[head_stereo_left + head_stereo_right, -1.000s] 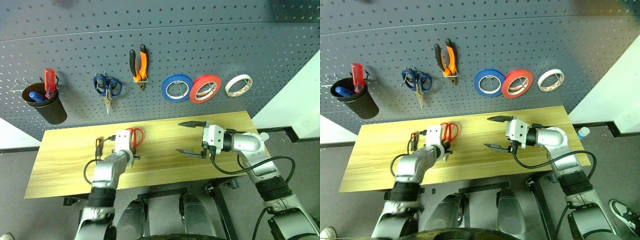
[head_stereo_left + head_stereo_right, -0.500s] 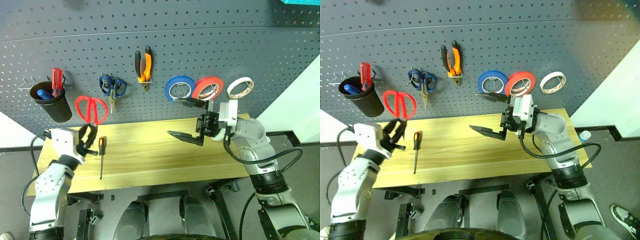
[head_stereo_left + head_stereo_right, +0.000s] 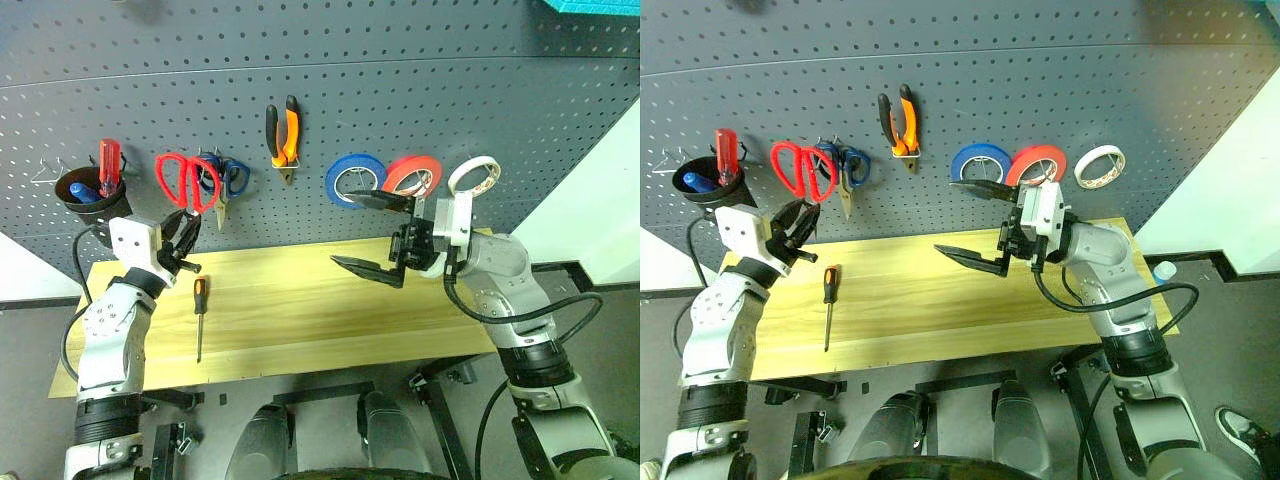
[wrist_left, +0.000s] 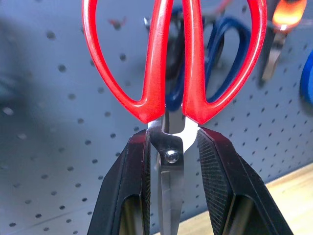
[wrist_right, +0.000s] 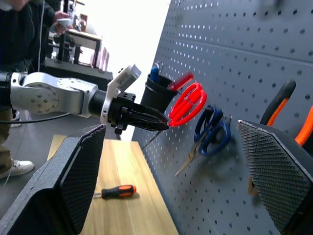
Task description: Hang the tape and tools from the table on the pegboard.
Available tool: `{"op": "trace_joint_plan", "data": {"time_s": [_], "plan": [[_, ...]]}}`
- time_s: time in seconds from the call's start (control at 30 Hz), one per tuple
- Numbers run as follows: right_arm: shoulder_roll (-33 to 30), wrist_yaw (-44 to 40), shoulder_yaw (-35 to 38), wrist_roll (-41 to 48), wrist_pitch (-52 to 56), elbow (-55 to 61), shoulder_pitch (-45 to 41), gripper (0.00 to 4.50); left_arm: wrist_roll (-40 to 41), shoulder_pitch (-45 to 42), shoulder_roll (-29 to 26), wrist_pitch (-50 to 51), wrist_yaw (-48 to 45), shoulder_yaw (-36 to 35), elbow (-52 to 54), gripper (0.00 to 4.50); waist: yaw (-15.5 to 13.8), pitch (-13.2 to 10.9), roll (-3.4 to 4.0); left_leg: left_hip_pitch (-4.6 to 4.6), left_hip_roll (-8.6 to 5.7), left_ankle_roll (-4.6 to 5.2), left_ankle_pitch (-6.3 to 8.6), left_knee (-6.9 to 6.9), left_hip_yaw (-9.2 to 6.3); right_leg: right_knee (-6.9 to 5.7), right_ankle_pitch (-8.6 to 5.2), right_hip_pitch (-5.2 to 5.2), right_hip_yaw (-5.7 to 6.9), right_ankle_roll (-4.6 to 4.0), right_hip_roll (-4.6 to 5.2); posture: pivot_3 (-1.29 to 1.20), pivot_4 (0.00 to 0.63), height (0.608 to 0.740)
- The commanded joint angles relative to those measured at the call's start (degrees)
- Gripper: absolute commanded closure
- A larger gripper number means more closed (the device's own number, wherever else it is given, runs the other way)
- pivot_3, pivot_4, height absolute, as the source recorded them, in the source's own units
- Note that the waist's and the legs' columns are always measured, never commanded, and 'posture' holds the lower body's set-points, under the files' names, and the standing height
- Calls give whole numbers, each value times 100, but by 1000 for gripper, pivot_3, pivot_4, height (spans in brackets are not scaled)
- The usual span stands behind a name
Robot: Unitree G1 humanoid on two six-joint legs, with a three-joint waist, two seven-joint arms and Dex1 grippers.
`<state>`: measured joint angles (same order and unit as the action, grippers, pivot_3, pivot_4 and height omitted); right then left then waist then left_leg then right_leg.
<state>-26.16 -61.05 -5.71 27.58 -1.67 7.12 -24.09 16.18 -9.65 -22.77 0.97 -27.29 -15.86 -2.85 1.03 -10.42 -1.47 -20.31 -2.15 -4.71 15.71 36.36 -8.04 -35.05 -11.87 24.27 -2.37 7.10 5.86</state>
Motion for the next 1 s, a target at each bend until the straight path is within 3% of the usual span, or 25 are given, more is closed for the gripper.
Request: {"op": "trace_joint_plan", "data": {"time_s": [0.03, 0.23, 0.47, 0.6, 0.7, 1.0], "plan": [[-38, 65, 116, -72, -97, 303, 47, 0, 24, -94, -56, -66, -103, 66, -17, 2736, 7, 11, -1, 0, 0, 0, 0, 0, 0, 0, 0, 0, 0, 0, 0, -33, 83, 740], [-117, 12, 17, -362, -214, 259, 190, 0, -70, 196, -136, 499, -5, 218, 136, 832, 14, 35, -3, 2, 0, 0, 0, 0, 0, -2, 1, 0, -1, 1, 0, -34, 85, 740], [-221, -191, -187, -890, -632, -179, 216, 0, -11, 506, -127, 3127, 970, 10, -82, 832, 18, 41, 2, 8, 1, 4, 1, 1, 6, -7, -1, 0, -8, 3, -3, -7, 101, 740], [-190, -229, -228, -924, -737, -261, 242, 0, -3, 323, -89, 3876, 1351, -118, -444, 49, 12, 43, -1, 11, 1, 4, 1, 7, 4, -13, 0, -2, -8, 3, -4, -7, 101, 740], [-174, -249, -247, -920, -776, -264, 279, 0, 104, -113, 12, 4522, 1609, -259, -1000, 49, -32, 44, -3, 8, 0, 3, 1, 10, 4, -13, 1, -2, -8, 3, -4, 3, 111, 740], [-307, -226, -225, -890, -671, -43, 528, 0, -181, -1645, -128, 4203, 1663, -170, -3508, 49, 5, 49, -10, 7, -1, 3, 1, 19, 3, -11, 4, -7, -7, 9, -4, -25, 116, 740]]}}
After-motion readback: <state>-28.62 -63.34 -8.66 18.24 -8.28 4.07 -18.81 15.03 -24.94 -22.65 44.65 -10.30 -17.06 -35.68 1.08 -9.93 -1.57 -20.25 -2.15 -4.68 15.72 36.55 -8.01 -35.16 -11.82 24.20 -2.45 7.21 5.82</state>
